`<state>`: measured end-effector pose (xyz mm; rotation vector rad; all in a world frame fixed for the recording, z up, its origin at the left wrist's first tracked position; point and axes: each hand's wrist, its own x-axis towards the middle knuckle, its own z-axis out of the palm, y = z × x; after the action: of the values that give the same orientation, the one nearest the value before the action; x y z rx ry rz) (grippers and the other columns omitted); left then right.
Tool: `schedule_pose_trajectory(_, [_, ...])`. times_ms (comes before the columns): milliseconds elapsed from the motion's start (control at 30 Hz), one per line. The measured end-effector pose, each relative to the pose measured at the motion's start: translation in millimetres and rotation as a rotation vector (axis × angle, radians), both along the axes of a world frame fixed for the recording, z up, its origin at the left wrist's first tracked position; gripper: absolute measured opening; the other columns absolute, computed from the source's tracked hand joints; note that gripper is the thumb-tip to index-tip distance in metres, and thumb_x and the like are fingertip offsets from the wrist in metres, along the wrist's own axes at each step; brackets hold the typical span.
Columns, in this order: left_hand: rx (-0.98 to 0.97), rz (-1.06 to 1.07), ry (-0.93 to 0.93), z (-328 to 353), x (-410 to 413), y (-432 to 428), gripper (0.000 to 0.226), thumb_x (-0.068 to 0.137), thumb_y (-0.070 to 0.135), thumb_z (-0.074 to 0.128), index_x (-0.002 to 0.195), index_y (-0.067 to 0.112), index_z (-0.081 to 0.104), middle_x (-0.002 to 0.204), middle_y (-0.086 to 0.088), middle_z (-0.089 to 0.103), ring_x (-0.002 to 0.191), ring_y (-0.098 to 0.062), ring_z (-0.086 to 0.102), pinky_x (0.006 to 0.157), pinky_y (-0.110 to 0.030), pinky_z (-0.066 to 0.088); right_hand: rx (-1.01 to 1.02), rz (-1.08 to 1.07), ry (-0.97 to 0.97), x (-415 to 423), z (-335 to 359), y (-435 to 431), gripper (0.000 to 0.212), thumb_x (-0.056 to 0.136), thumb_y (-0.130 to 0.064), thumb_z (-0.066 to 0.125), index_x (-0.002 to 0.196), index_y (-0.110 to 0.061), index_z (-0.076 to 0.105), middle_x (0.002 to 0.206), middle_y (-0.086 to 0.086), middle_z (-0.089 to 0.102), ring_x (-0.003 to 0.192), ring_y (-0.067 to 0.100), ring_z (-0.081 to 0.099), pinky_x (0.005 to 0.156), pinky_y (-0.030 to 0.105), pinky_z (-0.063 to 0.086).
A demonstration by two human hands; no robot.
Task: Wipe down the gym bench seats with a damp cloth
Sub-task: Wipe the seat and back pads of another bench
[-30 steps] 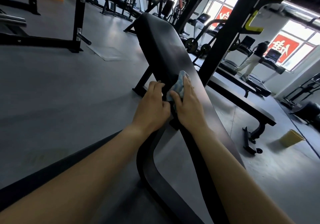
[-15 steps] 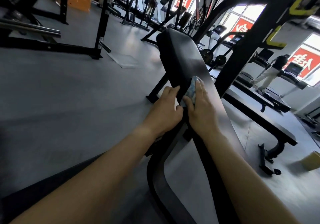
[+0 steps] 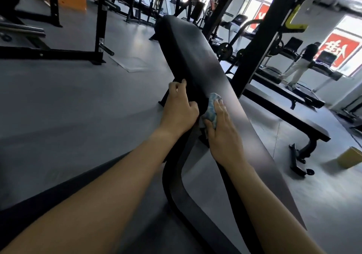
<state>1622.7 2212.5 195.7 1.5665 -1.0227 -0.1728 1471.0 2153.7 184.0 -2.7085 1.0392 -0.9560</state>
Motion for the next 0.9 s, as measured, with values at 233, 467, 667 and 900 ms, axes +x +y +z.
schedule_pose_trajectory(233, [0.072, 0.028, 0.026, 12, -7, 11, 0.059, 0.101, 0.011, 0.048, 0.158, 0.008, 0.034, 0.156, -0.004, 0.033, 0.139, -0.019, 0.043, 0.105, -0.017, 0.029, -0.033, 0.049, 0.134, -23, 11, -4, 0.061, 0.107, -0.035, 0.044, 0.161, -0.017, 0.021, 0.170, 0.002, 0.017, 0.156, 0.019, 0.017, 0.126, 0.039, 0.023])
schedule_pose_trajectory(467, [0.085, 0.011, -0.023, 27, 7, 16, 0.050, 0.100, 0.011, 0.050, 0.149, 0.008, 0.047, 0.153, -0.003, 0.038, 0.134, -0.015, 0.046, 0.095, -0.008, 0.031, 0.048, 0.127, 0.091, 52, 55, -24, 0.065, 0.107, -0.034, 0.047, 0.162, -0.017, 0.016, 0.170, 0.006, 0.012, 0.156, 0.029, 0.016, 0.123, 0.042, 0.026])
schedule_pose_trajectory(667, [-0.044, 0.047, 0.016, 32, 30, 6, 0.024, 0.096, 0.004, 0.054, 0.118, 0.009, 0.063, 0.135, 0.005, 0.042, 0.095, 0.006, 0.055, 0.072, 0.003, 0.040, -0.017, 0.171, 0.005, 54, 37, -24, 0.069, 0.105, -0.031, 0.052, 0.163, -0.024, 0.016, 0.171, -0.005, 0.011, 0.157, 0.018, 0.012, 0.124, 0.038, 0.027])
schedule_pose_trajectory(900, [-0.153, 0.040, 0.121, 32, 61, -8, 0.040, 0.095, 0.008, 0.058, 0.133, 0.020, 0.056, 0.132, 0.008, 0.045, 0.111, -0.008, 0.055, 0.098, -0.032, 0.055, -0.126, 0.158, 0.021, 53, 29, -27, 0.067, 0.104, -0.022, 0.054, 0.162, -0.022, 0.021, 0.170, -0.006, 0.015, 0.156, 0.013, 0.015, 0.124, 0.041, 0.027])
